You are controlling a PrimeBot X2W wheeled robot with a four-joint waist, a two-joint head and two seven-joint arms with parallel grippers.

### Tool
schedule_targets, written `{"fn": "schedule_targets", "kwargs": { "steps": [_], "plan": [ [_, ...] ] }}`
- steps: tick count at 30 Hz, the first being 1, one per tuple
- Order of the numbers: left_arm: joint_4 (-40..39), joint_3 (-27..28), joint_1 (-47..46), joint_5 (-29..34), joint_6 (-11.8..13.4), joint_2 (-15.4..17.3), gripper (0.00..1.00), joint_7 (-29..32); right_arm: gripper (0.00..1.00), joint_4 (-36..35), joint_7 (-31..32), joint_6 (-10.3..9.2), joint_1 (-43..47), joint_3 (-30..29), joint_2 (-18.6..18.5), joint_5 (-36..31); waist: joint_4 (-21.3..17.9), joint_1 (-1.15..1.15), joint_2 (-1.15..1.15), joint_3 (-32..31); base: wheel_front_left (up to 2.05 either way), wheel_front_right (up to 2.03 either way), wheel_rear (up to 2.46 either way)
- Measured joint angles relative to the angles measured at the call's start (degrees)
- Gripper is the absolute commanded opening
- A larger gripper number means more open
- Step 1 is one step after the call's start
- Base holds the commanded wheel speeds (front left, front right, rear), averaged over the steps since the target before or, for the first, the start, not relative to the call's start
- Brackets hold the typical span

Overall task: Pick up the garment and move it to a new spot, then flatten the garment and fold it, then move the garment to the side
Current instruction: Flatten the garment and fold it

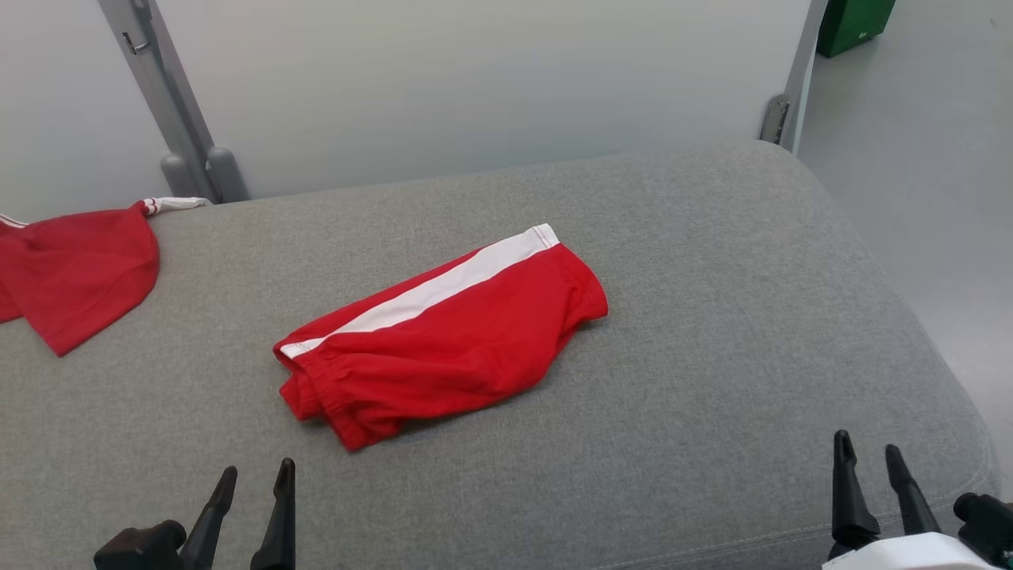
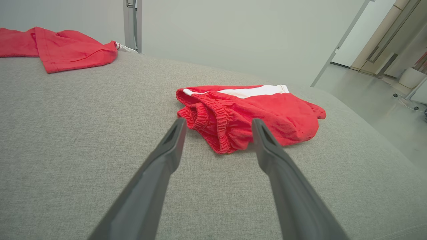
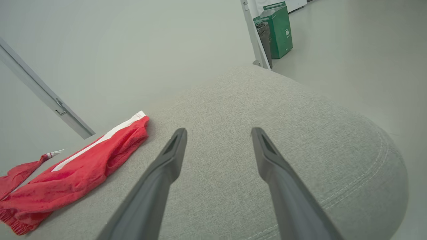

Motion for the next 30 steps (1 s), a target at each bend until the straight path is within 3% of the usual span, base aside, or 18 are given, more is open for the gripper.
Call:
{"fn": "schedule_targets", "kwargs": {
  "steps": [7,11,14,21,30],
  "plan": [
    [-1.2,-1.2,0.0,0.9,0.0,-0.3,1.0,0.0,1.0,2.4,2.4,2.94,-4.7,-1.6,9.1,16.6,1.4,0.0,0.0,1.4,0.0,0.0,0.0],
    [-1.7,-1.9,0.0,1.7,-0.3,-0.6,1.0,0.0,1.0,5.4,7.0,3.36,-8.7,-2.7,6.8,22.8,3.0,0.0,0.0,2.1,0.0,0.0,0.0],
    [-2.6,-2.1,0.0,2.7,-0.3,-1.1,1.0,0.0,1.0,7.3,9.2,2.83,-12.2,-3.0,5.2,23.0,4.5,0.0,0.0,2.8,0.0,0.0,0.0],
    [-4.5,-4.0,-0.1,3.5,-1.0,-2.2,1.0,0.0,1.0,10.6,15.0,1.87,-21.1,-3.7,5.2,28.1,7.8,0.0,0.0,5.6,0.0,0.0,0.0],
    [-5.0,-4.6,-2.9,4.2,-1.6,-2.7,1.0,0.0,1.0,16.0,17.1,1.33,-29.0,-4.3,5.0,30.2,12.2,0.0,0.0,10.2,0.0,0.0,0.0]
  ]
}}
